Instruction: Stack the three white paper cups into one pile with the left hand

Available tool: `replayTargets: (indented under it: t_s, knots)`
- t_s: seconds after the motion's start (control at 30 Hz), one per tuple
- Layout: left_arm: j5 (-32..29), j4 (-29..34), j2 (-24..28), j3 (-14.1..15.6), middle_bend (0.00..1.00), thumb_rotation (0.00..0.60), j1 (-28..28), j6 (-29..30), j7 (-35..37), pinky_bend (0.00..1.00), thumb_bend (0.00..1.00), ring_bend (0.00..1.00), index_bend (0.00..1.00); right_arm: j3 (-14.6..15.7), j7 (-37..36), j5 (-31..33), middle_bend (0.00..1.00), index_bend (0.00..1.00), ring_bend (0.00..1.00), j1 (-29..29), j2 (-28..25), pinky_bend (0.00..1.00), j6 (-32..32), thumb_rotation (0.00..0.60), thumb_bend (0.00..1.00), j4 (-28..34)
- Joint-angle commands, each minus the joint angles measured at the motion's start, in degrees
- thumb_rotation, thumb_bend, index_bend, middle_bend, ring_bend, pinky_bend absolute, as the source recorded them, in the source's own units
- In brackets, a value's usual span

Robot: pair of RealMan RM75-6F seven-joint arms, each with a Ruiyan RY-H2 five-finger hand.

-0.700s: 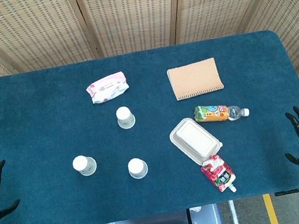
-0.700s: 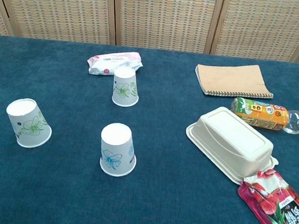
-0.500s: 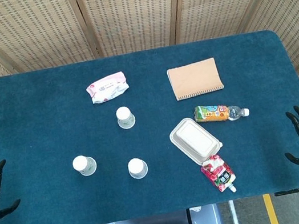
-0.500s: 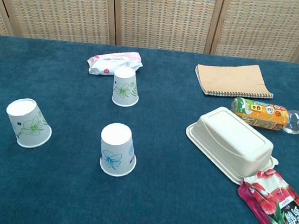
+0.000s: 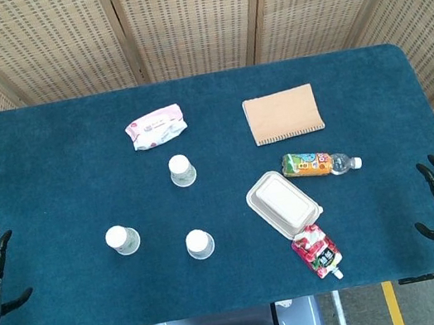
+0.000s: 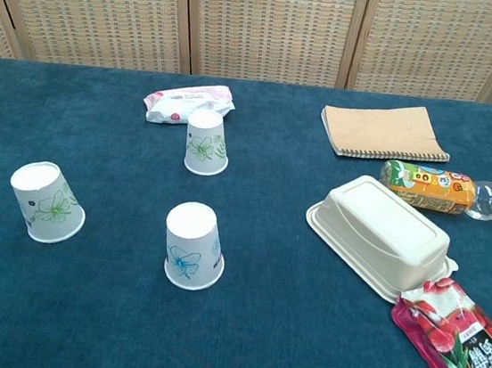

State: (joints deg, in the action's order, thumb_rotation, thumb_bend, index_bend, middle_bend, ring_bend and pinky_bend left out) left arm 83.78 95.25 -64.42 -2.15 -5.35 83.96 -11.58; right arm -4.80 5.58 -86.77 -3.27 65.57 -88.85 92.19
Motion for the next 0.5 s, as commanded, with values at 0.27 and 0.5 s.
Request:
replayTargets:
  t_s: [0.27,0.5]
  knots:
    - [0.2,0.3,0.1,0.0,0.0,0.6,0.1,0.2,0.0,0.0,0.12,0.0,0.0,0.0,-0.5,-0.2,0.0,0.0,0.0,0.2,-0.2,0.0,-0.2,0.6,0.06,-0.1]
    - [0.0,0.2,0.1,0.0,0.0,0.6,0.0,0.1,0.1,0.0,0.13,0.0,0.0,-0.1,-0.7,0.2,0.0,0.0,0.0,0.1,-0.2,0.0,0.1,0.6,0.06,-0.2]
